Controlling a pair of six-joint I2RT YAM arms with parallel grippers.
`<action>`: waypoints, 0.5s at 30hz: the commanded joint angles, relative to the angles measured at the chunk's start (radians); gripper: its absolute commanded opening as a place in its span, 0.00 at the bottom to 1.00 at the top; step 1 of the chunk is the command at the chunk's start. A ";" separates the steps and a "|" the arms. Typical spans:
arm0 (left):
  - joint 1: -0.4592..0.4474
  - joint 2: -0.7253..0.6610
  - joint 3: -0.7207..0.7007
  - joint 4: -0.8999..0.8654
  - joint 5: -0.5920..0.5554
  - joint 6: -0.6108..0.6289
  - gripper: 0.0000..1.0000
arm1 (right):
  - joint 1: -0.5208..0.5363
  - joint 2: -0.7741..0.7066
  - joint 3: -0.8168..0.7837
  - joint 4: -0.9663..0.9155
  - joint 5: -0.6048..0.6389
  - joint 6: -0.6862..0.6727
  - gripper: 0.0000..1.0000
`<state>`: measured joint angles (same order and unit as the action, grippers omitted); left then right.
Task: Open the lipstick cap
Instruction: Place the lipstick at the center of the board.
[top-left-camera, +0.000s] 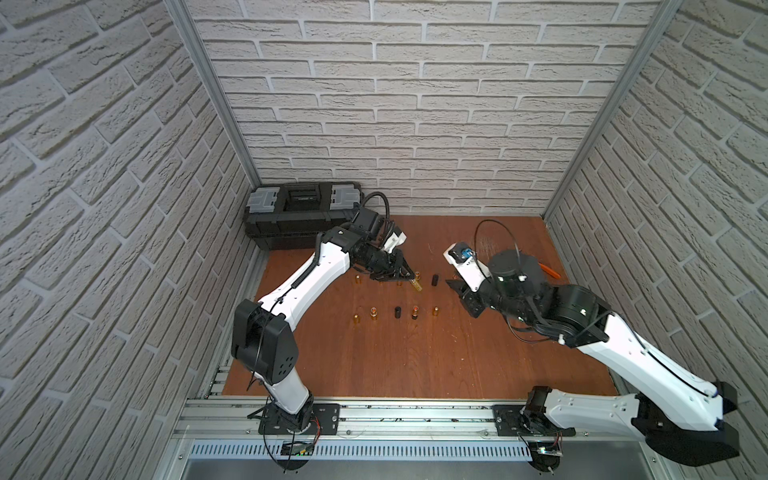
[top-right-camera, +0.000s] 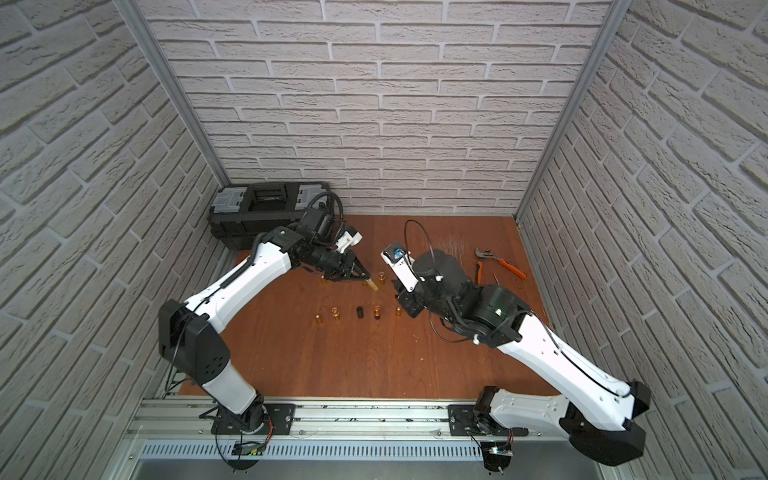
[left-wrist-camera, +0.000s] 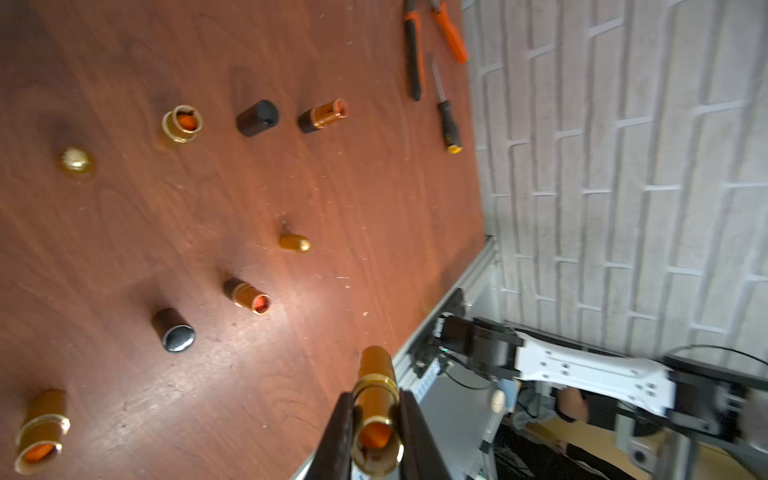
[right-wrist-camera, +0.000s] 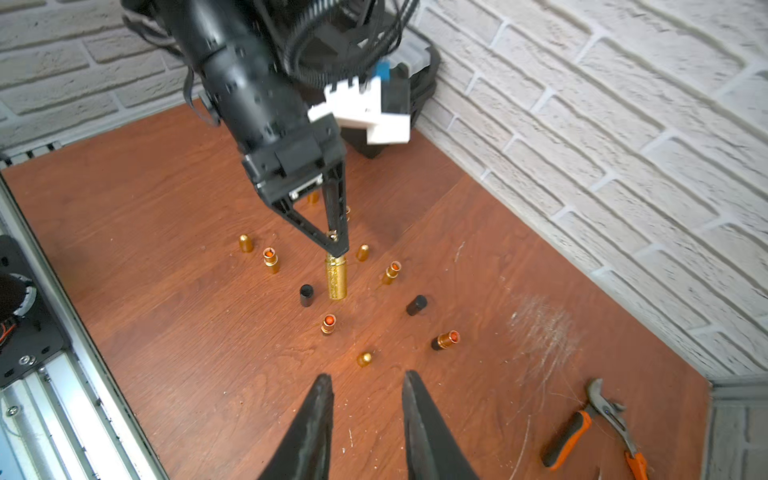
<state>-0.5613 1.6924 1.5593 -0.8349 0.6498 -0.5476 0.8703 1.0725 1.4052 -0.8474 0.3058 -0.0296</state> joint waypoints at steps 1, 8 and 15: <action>-0.111 0.052 0.075 0.049 -0.238 0.051 0.18 | -0.004 -0.035 -0.041 -0.060 0.107 0.038 0.31; -0.319 0.252 0.220 0.061 -0.576 0.114 0.18 | -0.004 -0.154 -0.091 -0.091 0.174 0.073 0.31; -0.398 0.387 0.249 0.155 -0.651 0.128 0.18 | -0.004 -0.203 -0.119 -0.102 0.200 0.092 0.31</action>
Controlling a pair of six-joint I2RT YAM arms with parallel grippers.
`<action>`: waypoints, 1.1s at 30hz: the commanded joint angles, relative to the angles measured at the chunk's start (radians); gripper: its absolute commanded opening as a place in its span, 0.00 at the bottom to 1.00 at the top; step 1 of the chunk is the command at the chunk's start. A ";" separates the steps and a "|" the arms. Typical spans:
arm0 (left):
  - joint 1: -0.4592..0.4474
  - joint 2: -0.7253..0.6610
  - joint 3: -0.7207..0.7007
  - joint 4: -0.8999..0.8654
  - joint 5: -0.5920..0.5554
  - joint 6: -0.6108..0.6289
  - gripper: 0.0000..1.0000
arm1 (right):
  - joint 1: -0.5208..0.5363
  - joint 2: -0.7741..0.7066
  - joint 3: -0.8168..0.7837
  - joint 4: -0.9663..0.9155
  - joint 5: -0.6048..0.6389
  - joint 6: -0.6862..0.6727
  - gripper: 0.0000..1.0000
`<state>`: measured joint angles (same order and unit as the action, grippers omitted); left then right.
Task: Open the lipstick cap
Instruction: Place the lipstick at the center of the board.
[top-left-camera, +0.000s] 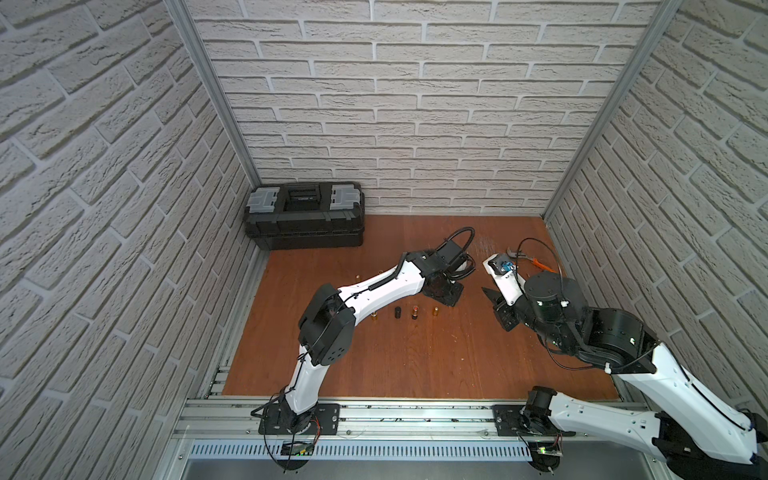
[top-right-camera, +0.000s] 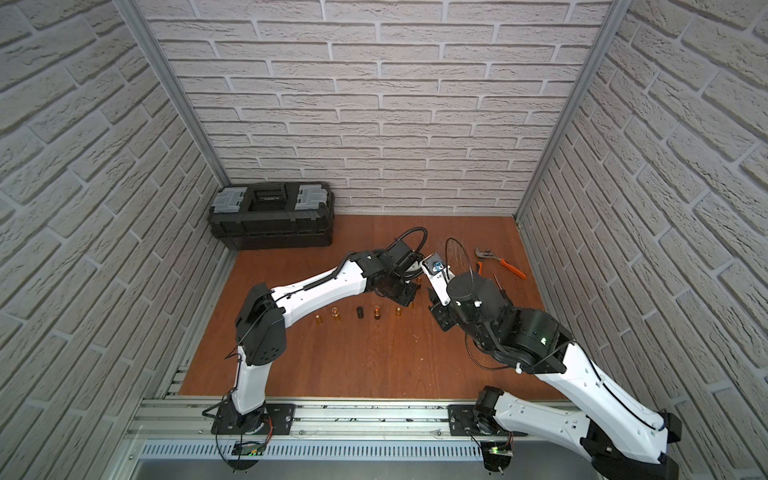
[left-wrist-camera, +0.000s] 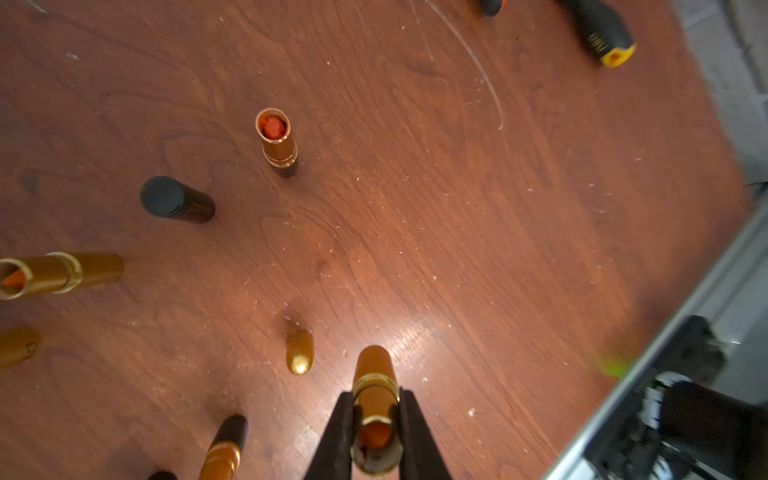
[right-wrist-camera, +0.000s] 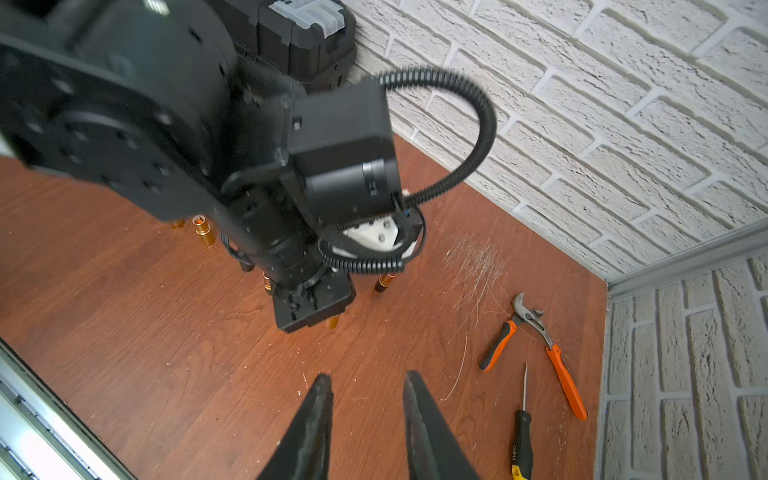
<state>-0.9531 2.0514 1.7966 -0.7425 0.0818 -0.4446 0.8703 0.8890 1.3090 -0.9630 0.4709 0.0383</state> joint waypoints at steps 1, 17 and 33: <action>-0.012 0.037 0.010 0.075 -0.085 0.028 0.18 | -0.004 -0.024 -0.029 0.019 0.037 0.024 0.31; -0.050 0.234 0.175 0.010 -0.095 0.089 0.21 | -0.004 -0.015 -0.046 0.026 0.034 0.028 0.31; -0.052 0.287 0.248 -0.058 -0.085 0.079 0.35 | -0.004 -0.005 -0.053 0.033 0.037 0.030 0.31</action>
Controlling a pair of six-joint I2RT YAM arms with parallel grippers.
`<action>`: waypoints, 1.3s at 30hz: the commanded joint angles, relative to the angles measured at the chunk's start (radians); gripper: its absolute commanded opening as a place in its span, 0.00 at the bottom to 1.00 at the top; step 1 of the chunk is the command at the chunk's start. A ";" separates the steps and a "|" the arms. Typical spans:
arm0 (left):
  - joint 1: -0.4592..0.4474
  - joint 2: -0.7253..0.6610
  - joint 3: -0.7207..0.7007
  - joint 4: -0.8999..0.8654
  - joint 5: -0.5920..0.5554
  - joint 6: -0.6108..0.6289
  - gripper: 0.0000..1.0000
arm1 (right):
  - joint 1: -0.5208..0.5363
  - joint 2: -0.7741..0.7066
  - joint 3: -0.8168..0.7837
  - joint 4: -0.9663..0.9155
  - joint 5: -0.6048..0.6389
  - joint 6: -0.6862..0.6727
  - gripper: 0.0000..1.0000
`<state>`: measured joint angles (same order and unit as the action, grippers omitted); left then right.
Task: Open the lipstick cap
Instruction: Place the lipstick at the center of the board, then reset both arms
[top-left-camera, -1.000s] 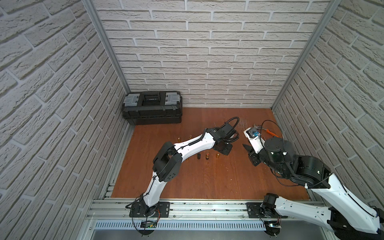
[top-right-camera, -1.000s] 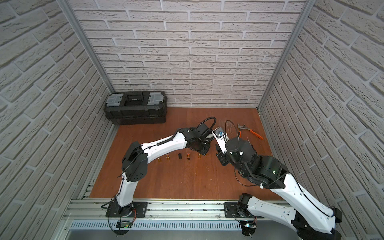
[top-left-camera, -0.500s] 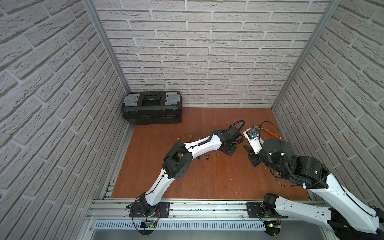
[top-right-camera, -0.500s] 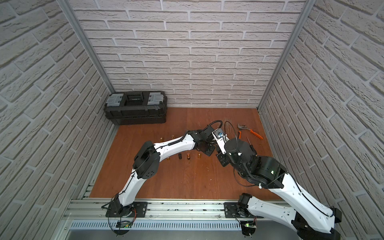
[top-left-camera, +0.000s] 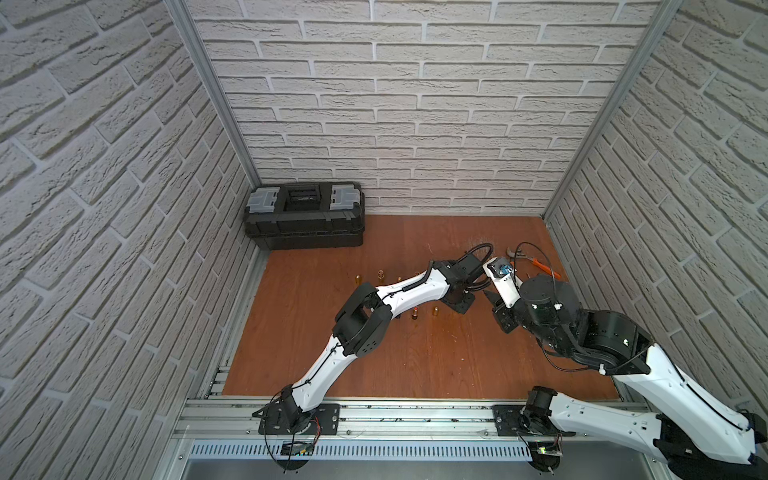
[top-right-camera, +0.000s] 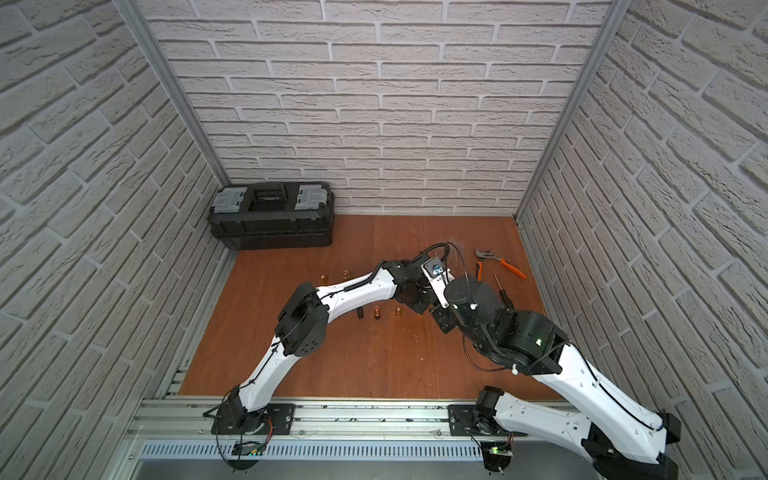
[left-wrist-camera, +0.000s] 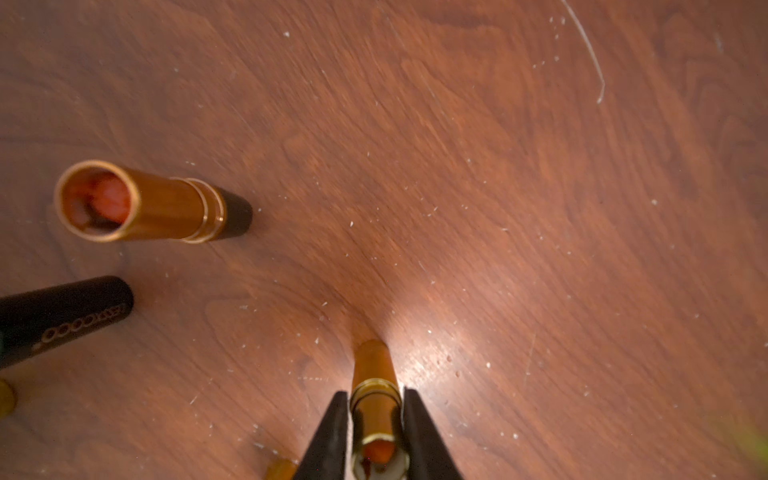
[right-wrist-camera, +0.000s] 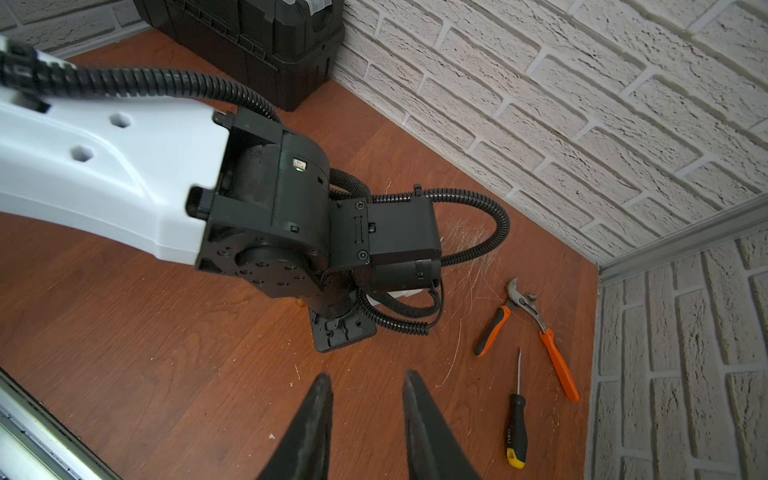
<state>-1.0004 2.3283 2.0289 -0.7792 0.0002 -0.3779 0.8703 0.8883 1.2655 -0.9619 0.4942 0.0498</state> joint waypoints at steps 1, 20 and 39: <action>-0.004 0.006 0.018 -0.024 -0.004 0.013 0.41 | -0.004 -0.003 -0.005 0.029 0.012 0.024 0.31; 0.135 -0.338 -0.121 0.009 0.040 -0.035 0.49 | -0.005 0.033 0.092 -0.011 0.167 0.125 1.00; 0.703 -1.269 -1.167 0.545 -0.182 -0.019 0.98 | -0.231 -0.179 -0.412 0.424 0.320 0.047 1.00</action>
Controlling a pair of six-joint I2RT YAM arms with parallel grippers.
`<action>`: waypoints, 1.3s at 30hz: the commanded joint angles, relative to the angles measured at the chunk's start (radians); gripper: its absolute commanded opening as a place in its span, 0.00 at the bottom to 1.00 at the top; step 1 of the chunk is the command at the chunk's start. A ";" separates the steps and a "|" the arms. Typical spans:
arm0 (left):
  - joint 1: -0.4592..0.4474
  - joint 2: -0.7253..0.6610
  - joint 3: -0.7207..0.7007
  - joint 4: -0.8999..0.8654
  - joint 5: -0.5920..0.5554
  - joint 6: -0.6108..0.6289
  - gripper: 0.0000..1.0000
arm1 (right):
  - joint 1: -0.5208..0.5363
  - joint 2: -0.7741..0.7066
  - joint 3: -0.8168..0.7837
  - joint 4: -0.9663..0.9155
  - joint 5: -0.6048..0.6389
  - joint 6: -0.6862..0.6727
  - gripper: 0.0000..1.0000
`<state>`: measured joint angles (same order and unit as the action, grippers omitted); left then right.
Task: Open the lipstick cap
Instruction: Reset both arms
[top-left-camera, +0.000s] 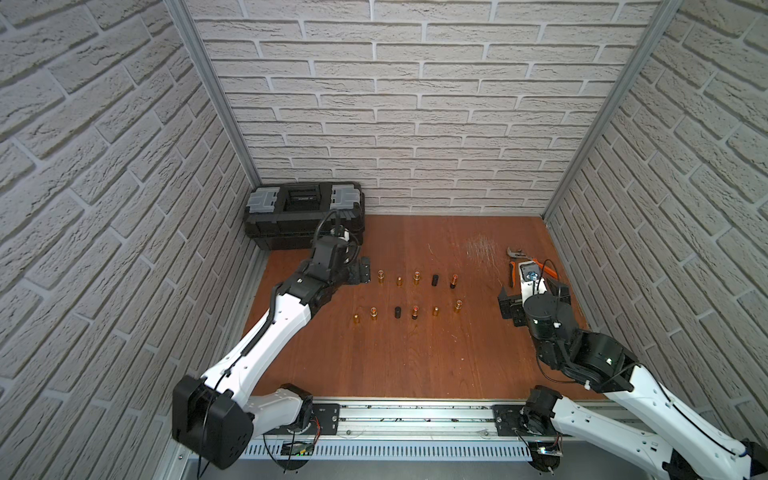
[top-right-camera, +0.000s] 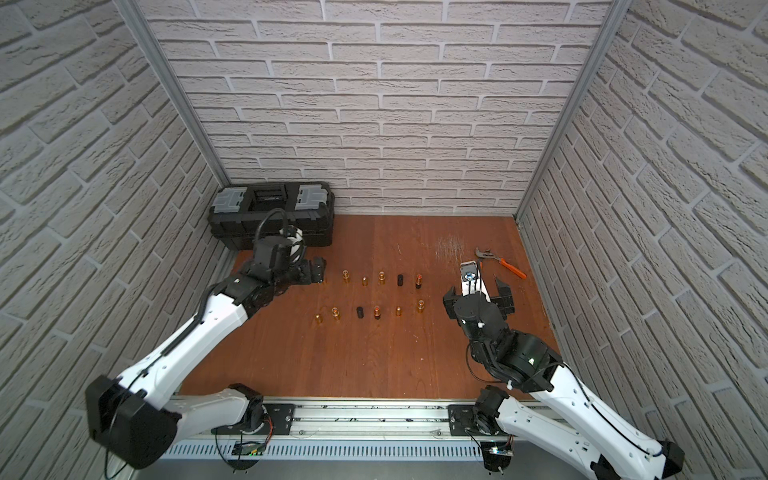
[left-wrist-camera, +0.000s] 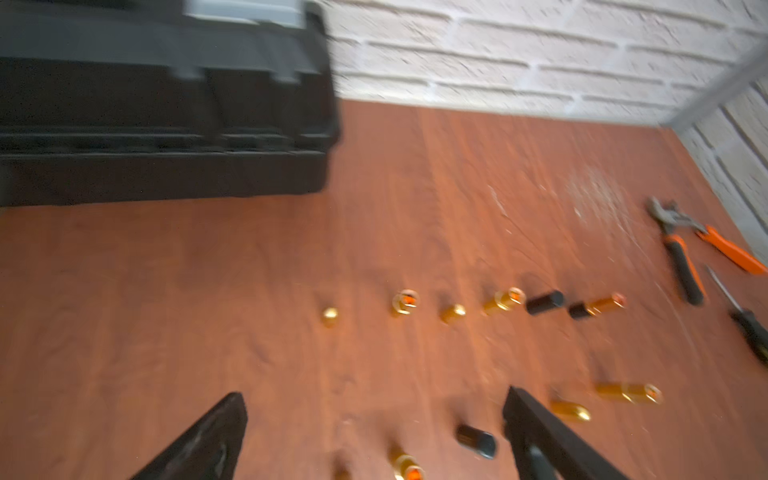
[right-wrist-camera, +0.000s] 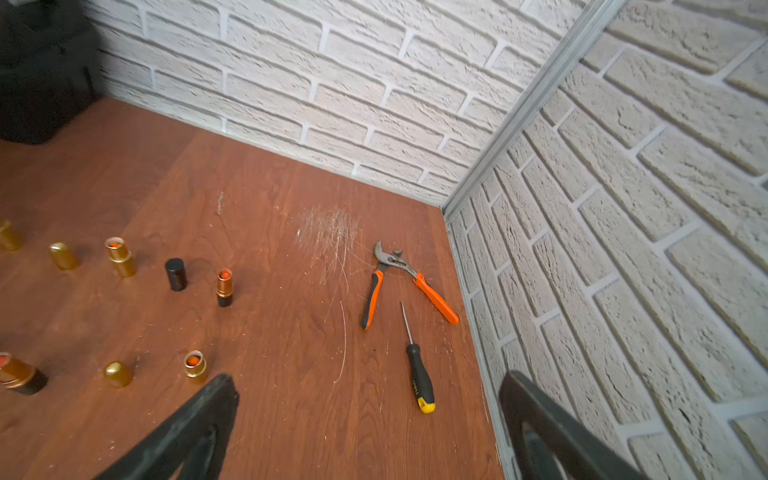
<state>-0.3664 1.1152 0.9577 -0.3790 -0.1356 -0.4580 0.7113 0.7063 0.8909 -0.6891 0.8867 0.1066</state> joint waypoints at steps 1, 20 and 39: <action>0.097 -0.092 -0.164 0.208 -0.044 0.103 0.98 | -0.105 0.007 -0.068 0.197 -0.067 -0.025 1.00; 0.415 0.407 -0.455 1.039 0.103 0.401 0.98 | -0.584 0.216 -0.619 1.128 -0.400 -0.036 1.00; 0.449 0.449 -0.566 1.270 0.106 0.355 0.98 | -0.689 0.806 -0.476 1.478 -0.760 -0.128 1.00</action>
<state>0.0792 1.5673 0.3798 0.8238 -0.0399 -0.1036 0.0200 1.5200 0.4202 0.6853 0.1635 0.0025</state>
